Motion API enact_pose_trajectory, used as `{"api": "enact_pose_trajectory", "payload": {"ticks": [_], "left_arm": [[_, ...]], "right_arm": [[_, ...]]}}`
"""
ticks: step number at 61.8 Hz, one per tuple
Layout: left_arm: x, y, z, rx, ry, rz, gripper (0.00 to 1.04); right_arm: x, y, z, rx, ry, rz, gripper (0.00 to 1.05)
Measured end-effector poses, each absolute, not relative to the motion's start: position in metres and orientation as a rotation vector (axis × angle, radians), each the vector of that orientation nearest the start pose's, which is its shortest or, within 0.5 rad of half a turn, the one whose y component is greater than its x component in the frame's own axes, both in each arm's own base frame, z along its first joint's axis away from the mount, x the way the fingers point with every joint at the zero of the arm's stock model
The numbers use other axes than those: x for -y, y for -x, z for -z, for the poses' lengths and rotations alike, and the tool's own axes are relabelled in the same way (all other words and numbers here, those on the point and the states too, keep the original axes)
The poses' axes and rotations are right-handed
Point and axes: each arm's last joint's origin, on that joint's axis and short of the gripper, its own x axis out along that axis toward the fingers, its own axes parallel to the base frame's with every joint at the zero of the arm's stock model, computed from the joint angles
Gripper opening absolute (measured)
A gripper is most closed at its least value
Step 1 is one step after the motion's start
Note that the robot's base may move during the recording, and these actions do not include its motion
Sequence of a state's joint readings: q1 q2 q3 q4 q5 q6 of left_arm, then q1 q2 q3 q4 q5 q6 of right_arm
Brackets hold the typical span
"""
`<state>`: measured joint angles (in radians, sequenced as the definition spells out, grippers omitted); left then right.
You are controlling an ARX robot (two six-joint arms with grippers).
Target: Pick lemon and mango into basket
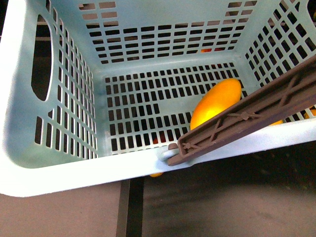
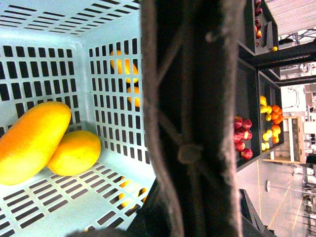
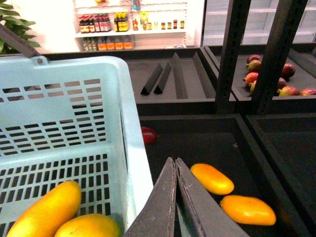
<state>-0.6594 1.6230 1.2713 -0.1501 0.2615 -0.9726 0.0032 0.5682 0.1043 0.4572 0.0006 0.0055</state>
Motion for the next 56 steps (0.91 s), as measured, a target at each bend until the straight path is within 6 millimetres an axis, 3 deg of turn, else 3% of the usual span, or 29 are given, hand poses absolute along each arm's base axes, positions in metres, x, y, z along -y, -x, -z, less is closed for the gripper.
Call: {"api": "enact_pose_trajectory", "payload": {"ticks": [25,56], "left_arm": [[0.232,-0.287,-0.293,-0.894,0.779,0.571,0.04],[0.232,-0.287,-0.293,-0.894,0.779,0.571,0.04]], "right_arm": [[0.0,-0.12,-0.172,0.009,-0.006,-0.003,0.02],[0.0,-0.11,-0.172,0.018,-0.005,-0.002,0.02]]}}
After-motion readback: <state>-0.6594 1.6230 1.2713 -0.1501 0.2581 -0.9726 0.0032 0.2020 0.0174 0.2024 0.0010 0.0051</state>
